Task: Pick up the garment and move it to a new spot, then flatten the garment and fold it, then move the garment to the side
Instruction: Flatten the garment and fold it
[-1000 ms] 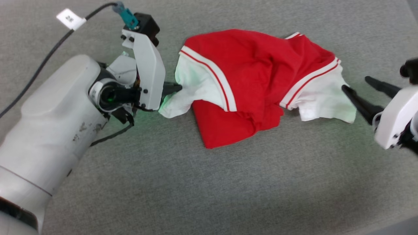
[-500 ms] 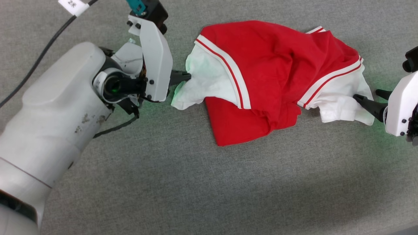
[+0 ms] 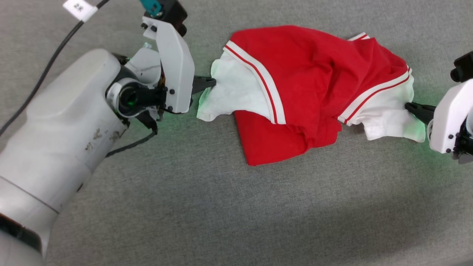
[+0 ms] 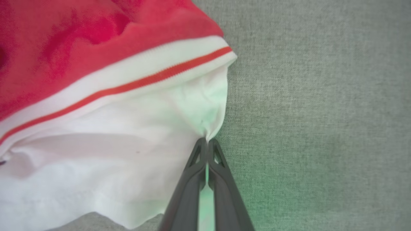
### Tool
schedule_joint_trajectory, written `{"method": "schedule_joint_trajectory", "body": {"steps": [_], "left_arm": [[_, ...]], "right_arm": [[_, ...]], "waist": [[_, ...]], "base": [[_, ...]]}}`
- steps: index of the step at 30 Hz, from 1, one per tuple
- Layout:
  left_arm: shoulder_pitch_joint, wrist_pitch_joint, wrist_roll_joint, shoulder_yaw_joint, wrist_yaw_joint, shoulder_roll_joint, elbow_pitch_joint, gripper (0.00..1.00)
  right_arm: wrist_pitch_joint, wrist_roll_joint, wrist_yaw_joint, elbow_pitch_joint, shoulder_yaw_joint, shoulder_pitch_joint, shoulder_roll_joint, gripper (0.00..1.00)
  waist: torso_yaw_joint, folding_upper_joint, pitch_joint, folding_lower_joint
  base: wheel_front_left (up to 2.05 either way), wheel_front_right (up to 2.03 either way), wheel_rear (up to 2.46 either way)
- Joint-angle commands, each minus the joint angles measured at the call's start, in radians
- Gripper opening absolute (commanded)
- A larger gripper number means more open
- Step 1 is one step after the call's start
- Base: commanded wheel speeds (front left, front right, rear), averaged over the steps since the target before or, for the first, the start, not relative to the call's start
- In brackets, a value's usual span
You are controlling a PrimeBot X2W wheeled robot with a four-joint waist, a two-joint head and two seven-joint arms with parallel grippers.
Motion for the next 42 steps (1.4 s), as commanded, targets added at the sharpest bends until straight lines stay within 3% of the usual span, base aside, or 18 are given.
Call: {"method": "schedule_joint_trajectory", "body": {"steps": [1, 10, 18, 21, 26, 33, 37, 42], "left_arm": [[0.02, -0.017, -0.008, -0.001, 0.003, 0.004, 0.001, 0.0], [0.081, -0.189, -0.07, 0.032, 0.002, 0.032, -0.087, 0.0], [0.139, -0.296, -0.104, 0.057, 0.002, 0.129, -0.155, 0.0], [0.132, -0.356, -0.066, 0.058, 0.002, 0.157, -0.118, 0.0], [0.043, -0.488, 0.031, 0.061, 0.002, 0.122, 0.023, 0.0], [-0.22, -0.715, 0.129, 0.132, 0.032, 0.042, 0.264, 0.0], [-0.373, -0.874, 0.161, 0.186, 0.069, 0.011, 0.383, 0.0], [-0.459, -0.93, 0.138, 0.254, 0.042, -0.018, 0.471, 0.0]], "right_arm": [[-0.017, -0.002, -0.001, 0.009, 0.011, 0.018, -0.002, 0.0], [-0.136, -0.013, -0.001, -0.008, -0.018, -0.002, -0.075, 0.0], [-0.155, -0.031, -0.001, -0.039, -0.044, -0.034, -0.106, 0.0], [-0.172, -0.069, -0.001, -0.032, -0.055, -0.071, -0.095, 0.0], [-0.257, -0.182, -0.001, 0.073, -0.137, -0.224, -0.008, 0.0], [-0.43, -0.325, -0.001, 0.355, -0.426, -0.61, 0.19, 0.0], [-0.55, -0.407, -0.001, 0.471, -0.542, -0.816, 0.254, 0.0], [-0.631, -0.463, -0.001, 0.571, -0.609, -0.971, 0.295, 0.0]], "waist": [[0.016, 0.0, -0.027, 0.0], [0.12, 0.0, -0.179, 0.0], [0.235, 0.0, -0.247, 0.0], [0.272, 0.0, -0.238, 0.0], [0.303, 0.0, -0.196, 0.0], [0.299, 0.0, -0.093, 0.0], [0.289, 0.0, -0.053, 0.0], [0.282, 0.0, -0.053, 0.0]], "base": [[0.0, 0.0, 0.0], [0.0, 0.0, 0.0], [0.0, 0.0, 0.0], [0.0, 0.0, 0.0], [0.0, 0.0, 0.0], [0.0, 0.0, 0.0], [0.0, 0.0, 0.0], [0.0, 0.0, 0.0]]}}
